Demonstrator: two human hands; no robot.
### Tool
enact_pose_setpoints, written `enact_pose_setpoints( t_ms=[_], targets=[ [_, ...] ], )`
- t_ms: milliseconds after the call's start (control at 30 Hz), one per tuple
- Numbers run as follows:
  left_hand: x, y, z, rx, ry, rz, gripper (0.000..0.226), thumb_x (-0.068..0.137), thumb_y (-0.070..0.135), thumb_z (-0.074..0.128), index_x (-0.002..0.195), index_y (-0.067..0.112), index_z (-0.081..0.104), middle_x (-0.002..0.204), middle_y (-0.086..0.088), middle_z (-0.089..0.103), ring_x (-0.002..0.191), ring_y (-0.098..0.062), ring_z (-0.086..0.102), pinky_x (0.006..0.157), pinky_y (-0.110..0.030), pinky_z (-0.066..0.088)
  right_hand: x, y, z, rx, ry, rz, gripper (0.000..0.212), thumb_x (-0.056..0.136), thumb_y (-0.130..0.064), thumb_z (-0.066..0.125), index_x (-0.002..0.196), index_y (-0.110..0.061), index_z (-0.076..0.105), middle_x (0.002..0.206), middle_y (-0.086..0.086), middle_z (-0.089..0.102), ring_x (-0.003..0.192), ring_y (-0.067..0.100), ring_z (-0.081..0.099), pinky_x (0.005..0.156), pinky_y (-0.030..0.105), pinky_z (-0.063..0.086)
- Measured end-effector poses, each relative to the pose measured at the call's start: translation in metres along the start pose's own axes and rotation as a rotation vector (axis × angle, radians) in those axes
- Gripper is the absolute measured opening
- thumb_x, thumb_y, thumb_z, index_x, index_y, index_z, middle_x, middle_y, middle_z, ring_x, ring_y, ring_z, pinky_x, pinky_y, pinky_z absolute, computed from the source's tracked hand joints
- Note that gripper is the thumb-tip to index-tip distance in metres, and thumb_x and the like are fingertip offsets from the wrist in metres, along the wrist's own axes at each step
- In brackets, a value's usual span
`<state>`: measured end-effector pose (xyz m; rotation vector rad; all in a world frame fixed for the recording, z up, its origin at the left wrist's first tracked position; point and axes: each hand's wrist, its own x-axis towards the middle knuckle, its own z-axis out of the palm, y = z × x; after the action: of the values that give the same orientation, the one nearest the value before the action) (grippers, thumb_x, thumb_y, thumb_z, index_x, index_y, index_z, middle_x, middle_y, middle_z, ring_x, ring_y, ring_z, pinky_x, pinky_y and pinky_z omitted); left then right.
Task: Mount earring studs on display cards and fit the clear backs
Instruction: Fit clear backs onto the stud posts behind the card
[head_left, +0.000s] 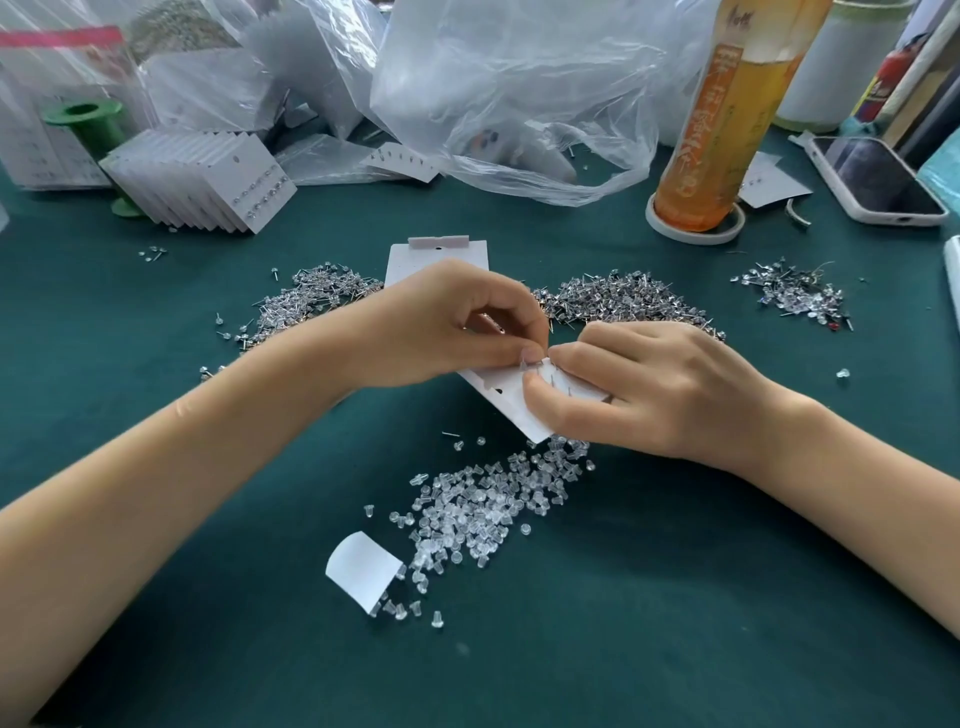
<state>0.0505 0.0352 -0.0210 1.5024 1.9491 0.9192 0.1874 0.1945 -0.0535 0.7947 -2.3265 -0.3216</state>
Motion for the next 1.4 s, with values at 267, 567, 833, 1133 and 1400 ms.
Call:
enact_pose_setpoints(
  t_ms=[267,567,833,1133,1400],
  targets=[
    [0.0000,0.0003,-0.0011,-0.007,-0.030,-0.011,0.003,0.086,0.009,0.065,0.087,0.009,0.068,0.085,-0.011,0.069,0.076,-0.010,0.058,0.075,-0.033,0.050,-0.0003,-0.0014,0.0005,-0.023,0.031,-0.030,0.032,0.080,0.013,0.062,0.104,-0.009,0.060,0.064,0.006,0.060,0.051,0.023,0.048,0.047,0.031,0.049],
    [-0.0006,-0.0009,-0.0035,-0.081,0.020,-0.016,0.013,0.078,0.022,0.069,0.086,0.013,0.072,0.083,0.002,0.073,0.076,-0.004,0.063,0.078,-0.026,0.052,-0.0021,-0.0018,0.0010,0.001,0.060,-0.019,0.035,0.082,0.012,0.062,0.107,-0.009,0.050,0.066,0.008,0.061,0.052,0.024,0.049,0.047,0.032,0.049],
    [-0.0020,0.0001,-0.0012,-0.022,0.001,-0.034,0.005,0.086,0.013,0.066,0.085,0.012,0.070,0.073,-0.003,0.069,0.067,-0.004,0.057,0.067,-0.028,0.048,-0.0025,-0.0022,0.0017,-0.011,0.068,-0.031,0.035,0.081,0.012,0.062,0.106,-0.009,0.050,0.065,0.007,0.059,0.052,0.023,0.048,0.046,0.032,0.048],
    [-0.0021,0.0006,0.0010,-0.017,-0.021,-0.032,0.004,0.085,0.010,0.066,0.087,0.008,0.069,0.085,-0.011,0.070,0.077,-0.014,0.062,0.079,-0.034,0.052,-0.0029,-0.0020,0.0020,-0.016,0.059,-0.060,0.032,0.084,0.011,0.059,0.106,-0.010,0.051,0.065,0.006,0.060,0.053,0.023,0.047,0.047,0.032,0.048],
    [-0.0005,-0.0035,0.0022,-0.050,-0.066,-0.023,0.004,0.087,0.007,0.065,0.087,0.006,0.068,0.073,-0.001,0.065,0.068,-0.007,0.057,0.068,-0.020,0.046,-0.0012,-0.0029,0.0001,0.000,0.042,-0.001,0.027,0.085,0.010,0.059,0.105,-0.008,0.055,0.066,0.008,0.061,0.054,0.024,0.049,0.047,0.033,0.048]
  ],
)
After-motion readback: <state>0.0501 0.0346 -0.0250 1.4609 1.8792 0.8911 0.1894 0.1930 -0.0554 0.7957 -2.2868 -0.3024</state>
